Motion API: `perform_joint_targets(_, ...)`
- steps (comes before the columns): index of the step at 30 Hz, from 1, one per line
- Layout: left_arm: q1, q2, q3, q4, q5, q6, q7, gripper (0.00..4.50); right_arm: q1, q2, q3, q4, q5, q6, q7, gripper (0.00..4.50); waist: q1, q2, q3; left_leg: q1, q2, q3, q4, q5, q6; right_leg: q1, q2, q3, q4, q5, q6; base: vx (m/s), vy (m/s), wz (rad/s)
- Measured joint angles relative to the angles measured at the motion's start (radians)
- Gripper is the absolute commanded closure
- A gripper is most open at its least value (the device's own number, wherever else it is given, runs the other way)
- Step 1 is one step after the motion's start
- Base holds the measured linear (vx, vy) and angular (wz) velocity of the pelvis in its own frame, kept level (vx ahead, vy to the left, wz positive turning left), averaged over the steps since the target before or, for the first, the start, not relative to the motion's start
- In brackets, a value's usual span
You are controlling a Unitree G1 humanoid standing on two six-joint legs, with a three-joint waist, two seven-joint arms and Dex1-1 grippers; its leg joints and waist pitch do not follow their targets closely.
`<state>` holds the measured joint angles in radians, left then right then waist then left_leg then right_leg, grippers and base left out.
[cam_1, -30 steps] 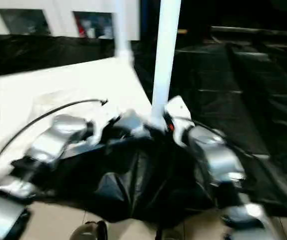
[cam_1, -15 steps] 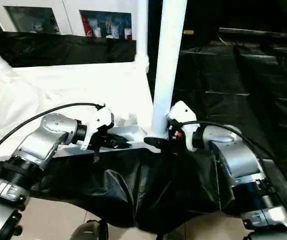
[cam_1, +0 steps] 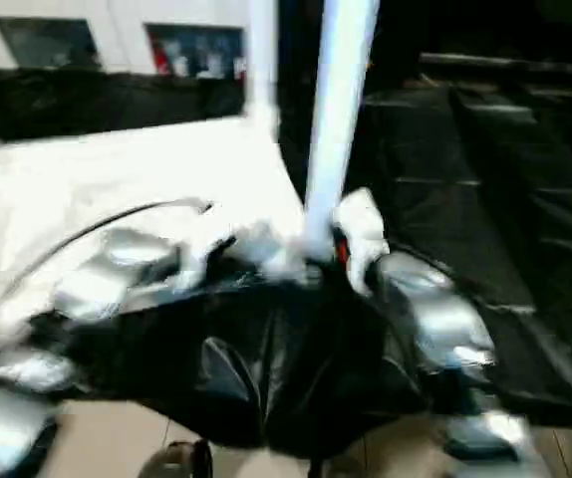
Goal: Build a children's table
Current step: Rotate leg to tighten
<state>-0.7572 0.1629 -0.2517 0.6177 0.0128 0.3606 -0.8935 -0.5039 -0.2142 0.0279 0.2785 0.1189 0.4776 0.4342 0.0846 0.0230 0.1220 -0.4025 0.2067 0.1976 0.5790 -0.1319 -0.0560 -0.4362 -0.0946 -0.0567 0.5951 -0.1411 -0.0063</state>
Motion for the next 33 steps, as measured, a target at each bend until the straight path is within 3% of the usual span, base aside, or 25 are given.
perform_joint_targets(6, -0.03, -0.058, 0.018, 0.043, 0.004, 0.022, 0.108, 4.5, -0.057, 0.083, -0.043, 0.104, -0.013, -0.055, -0.163, 1.77, -0.001, 0.0, -0.001, 0.001, 0.0, 0.0, -0.003, 0.0, 0.0, 0.0, 0.001, 0.0, 0.0, 0.001, -0.002, 0.0, 0.0, 0.0)
perform_joint_targets(7, -0.03, -0.058, 0.019, 0.044, 0.004, 0.021, 0.109, 4.5, -0.059, 0.085, -0.043, 0.113, -0.014, -0.066, -0.165, 1.21, -0.001, 0.001, -0.001, 0.001, 0.0, 0.0, -0.004, 0.0, 0.0, 0.0, 0.001, 0.0, -0.001, 0.001, -0.002, 0.0, 0.0, 0.0)
perform_joint_targets(11, -0.03, -0.052, 0.018, 0.044, 0.009, 0.008, 0.093, 4.5, -0.063, 0.098, -0.053, 0.125, -0.017, -0.078, -0.152, 0.9, -0.004, 0.001, -0.001, 0.001, 0.0, 0.0, -0.004, 0.0, 0.0, -0.001, 0.001, 0.0, -0.001, 0.001, -0.001, 0.0, 0.0, 0.0)
perform_joint_targets(15, -0.02, -0.017, 0.014, 0.034, 0.007, -0.019, 0.033, 4.5, -0.043, 0.041, -0.014, 0.093, -0.013, -0.077, -0.038, 0.9, -0.005, 0.001, -0.001, 0.001, 0.0, 0.0, -0.005, 0.0, 0.0, -0.001, 0.001, 0.0, -0.001, 0.0, 0.0, 0.0, 0.0, 0.0)
perform_joint_targets(23, 0.037, 0.091, -0.021, -0.045, -0.018, -0.079, -0.18, 4.5, 0.017, -0.148, 0.102, -0.015, -0.005, -0.085, 0.263, 0.9, 0.009, 0.001, -0.001, 0.0, 0.0, 0.0, -0.006, 0.0, 0.0, -0.001, 0.0, -0.001, -0.001, 0.0, -0.001, 0.0, 0.0, 0.0)
perform_joint_targets(33, 0.073, 0.153, -0.041, -0.127, -0.039, -0.095, -0.324, 4.5, 0.043, -0.271, 0.139, -0.095, 0.038, -0.091, 0.479, 0.9, 0.022, 0.001, 0.0, 0.0, 0.0, 0.0, -0.005, 0.0, 0.0, -0.001, 0.0, -0.001, -0.001, 0.0, -0.001, 0.0, 0.0, 0.0)
